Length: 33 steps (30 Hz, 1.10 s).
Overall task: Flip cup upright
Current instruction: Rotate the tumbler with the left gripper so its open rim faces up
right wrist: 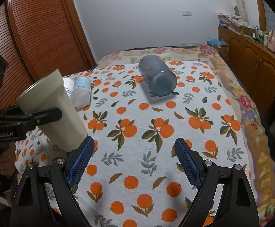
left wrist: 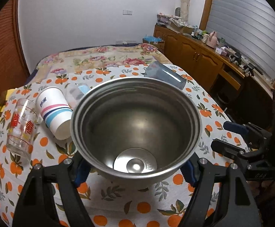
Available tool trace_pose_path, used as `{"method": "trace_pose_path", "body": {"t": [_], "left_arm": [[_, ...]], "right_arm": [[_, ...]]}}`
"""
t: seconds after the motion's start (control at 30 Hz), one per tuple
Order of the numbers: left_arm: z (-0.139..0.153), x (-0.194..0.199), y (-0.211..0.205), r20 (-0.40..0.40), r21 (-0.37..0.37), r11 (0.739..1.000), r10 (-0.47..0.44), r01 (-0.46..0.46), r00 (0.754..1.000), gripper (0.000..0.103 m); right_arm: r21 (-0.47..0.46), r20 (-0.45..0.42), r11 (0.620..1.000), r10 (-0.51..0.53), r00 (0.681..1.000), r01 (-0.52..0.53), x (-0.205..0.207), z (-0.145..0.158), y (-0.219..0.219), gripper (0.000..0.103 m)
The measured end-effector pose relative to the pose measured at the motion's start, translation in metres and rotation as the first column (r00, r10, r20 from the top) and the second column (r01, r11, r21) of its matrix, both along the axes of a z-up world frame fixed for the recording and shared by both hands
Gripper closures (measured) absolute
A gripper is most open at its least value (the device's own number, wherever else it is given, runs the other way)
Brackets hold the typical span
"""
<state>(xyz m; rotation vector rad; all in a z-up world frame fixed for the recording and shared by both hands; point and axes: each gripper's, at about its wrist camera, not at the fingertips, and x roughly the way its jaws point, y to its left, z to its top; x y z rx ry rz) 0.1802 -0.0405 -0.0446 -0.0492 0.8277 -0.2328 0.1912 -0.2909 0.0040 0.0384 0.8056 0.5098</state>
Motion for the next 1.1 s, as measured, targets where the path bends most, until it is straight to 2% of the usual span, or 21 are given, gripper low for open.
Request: {"method": "trace_pose_path", "body": {"t": [0.33, 0.47, 0.6, 0.77, 1.1], "left_arm": [[-0.011, -0.012, -0.009, 0.035, -0.004, 1.000, -0.026, 0.026, 0.999, 0.022], [-0.012, -0.018, -0.014, 0.055, 0.035, 0.999, -0.010, 0.008, 0.998, 0.022], [-0.013, -0.022, -0.013, 0.048, 0.037, 0.999, -0.001, -0.001, 0.999, 0.022], [-0.013, -0.028, -0.012, 0.051, 0.047, 0.999, 0.007, -0.010, 0.999, 0.021], [-0.010, -0.055, -0.006, 0.115, 0.119, 0.990, 0.060, -0.074, 0.992, 0.021]], "right_arm": [[-0.019, 0.007, 1.000, -0.006, 1.000, 0.006, 0.003, -0.002, 0.005, 0.015], [-0.013, 0.008, 1.000, -0.008, 1.000, 0.009, 0.003, 0.000, 0.007, 0.015], [-0.028, 0.026, 1.000, -0.007, 1.000, 0.007, -0.001, -0.001, 0.009, 0.015], [-0.004, 0.026, 1.000, -0.015, 1.000, 0.015, -0.003, 0.001, 0.007, 0.015], [0.030, 0.057, 0.999, -0.024, 0.998, 0.022, -0.013, 0.009, 0.011, 0.013]]}}
